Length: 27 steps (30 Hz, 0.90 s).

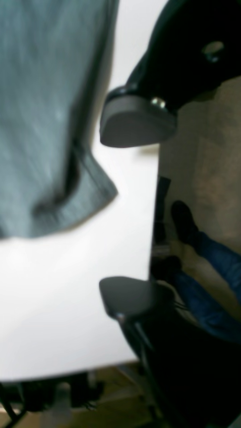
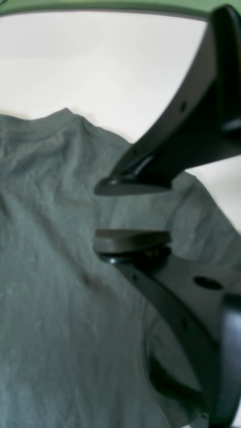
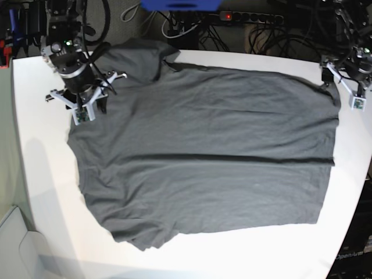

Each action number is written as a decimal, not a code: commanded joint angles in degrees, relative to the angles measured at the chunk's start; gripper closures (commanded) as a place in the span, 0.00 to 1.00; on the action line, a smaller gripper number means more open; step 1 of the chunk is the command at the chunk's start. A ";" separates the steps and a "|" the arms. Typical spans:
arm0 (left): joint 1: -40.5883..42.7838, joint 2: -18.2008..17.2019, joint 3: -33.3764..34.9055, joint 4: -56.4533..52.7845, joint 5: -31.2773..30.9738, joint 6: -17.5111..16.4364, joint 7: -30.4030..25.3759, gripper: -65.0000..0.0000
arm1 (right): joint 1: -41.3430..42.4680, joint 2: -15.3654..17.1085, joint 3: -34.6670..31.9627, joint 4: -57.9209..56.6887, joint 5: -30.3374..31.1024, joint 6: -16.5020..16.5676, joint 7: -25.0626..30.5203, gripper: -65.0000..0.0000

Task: Layout the t-shirt on the table in an organized manner, then fold the t-shirt properly
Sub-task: 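Release the shirt and move both grippers to the collar-end corners, then grasp the collar-end corners of the shirt with both grippers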

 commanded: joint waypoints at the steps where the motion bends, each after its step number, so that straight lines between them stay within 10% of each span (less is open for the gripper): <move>1: -0.51 -0.89 -0.44 -0.05 -0.52 -0.04 -0.68 0.10 | 0.02 0.15 0.92 1.12 0.10 -0.13 1.30 0.72; 27: -4.55 -0.98 0.00 -17.80 -5.71 0.13 -10.35 0.30 | -2.62 0.15 4.88 1.03 0.10 0.22 1.39 0.72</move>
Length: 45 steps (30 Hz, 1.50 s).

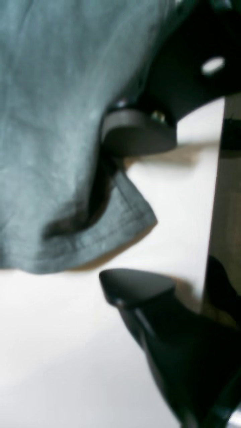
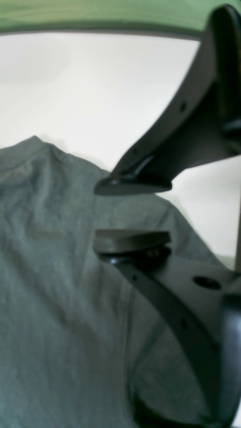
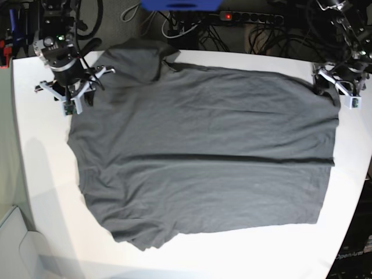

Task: Layout the t-shirt on the table in an organized manner, then fold the t-shirt properly
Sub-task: 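Grasp the collar-end corners of the shirt with both grippers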

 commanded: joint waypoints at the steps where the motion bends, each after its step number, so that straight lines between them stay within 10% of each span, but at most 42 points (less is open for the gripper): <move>1: -0.60 -0.63 0.18 -0.65 1.61 0.31 1.54 0.37 | -0.02 0.31 0.22 1.06 0.29 0.00 1.35 0.72; 12: -0.78 -1.07 -0.17 -1.09 1.96 0.75 2.06 1.00 | -0.89 0.31 0.22 1.06 0.29 0.00 1.35 0.72; 33: 1.07 -3.09 0.27 13.77 2.23 0.75 10.24 0.99 | -6.17 0.13 -0.48 1.06 0.38 0.18 1.00 0.58; 45: 1.42 -3.01 0.27 13.77 2.23 0.75 10.24 0.99 | -7.14 -3.47 0.84 0.70 0.03 6.86 0.91 0.45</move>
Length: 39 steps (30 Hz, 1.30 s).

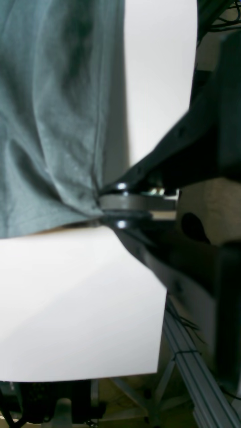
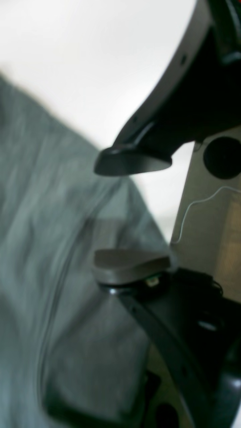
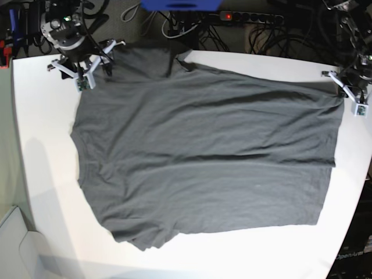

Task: Layout the t-shirt on the table in an organized manner, then fold the t-shirt properly
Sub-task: 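Grasp the collar-end corners of the shirt with both grippers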

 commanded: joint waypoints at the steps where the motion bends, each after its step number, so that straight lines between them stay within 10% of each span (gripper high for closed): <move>1: -0.11 -0.95 -0.32 0.92 -0.33 0.29 -0.82 0.99 | -0.52 0.13 0.69 0.86 0.56 -0.12 1.13 0.45; 39: -0.28 -1.04 -0.32 0.92 -0.33 0.37 -0.91 0.99 | -6.32 -3.21 -3.09 -1.78 0.82 0.06 1.57 0.46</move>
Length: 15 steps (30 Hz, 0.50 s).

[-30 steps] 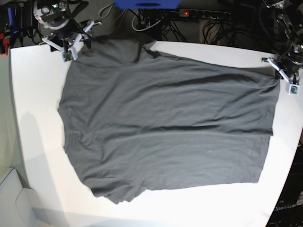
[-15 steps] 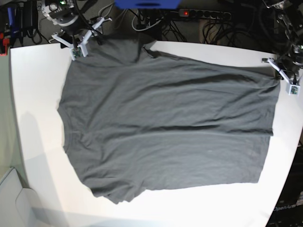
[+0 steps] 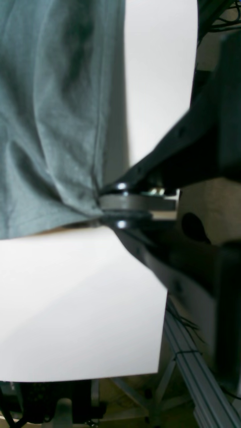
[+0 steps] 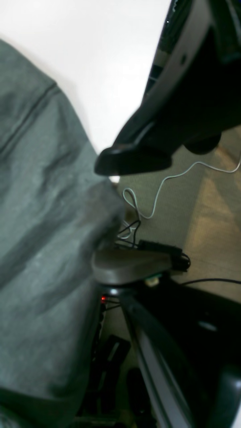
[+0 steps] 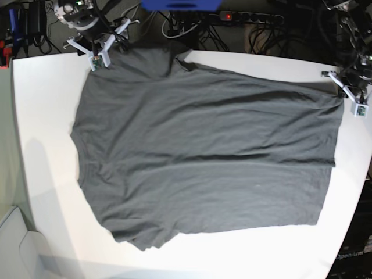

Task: Layout the t-shirt on the table in an organized manner, then fold the t-shirt properly
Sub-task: 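Grasp the collar-end corners of the shirt with both grippers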

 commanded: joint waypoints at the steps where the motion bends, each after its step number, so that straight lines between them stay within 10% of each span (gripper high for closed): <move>1: -0.13 -1.04 -0.32 0.92 -0.33 0.35 -0.91 0.99 | -0.18 -0.02 -0.74 0.78 0.56 0.19 1.11 0.46; 15: 0.05 -1.04 -0.85 0.92 -0.33 0.35 -1.00 0.99 | 1.58 -0.02 -4.08 -4.15 0.56 0.19 1.11 0.77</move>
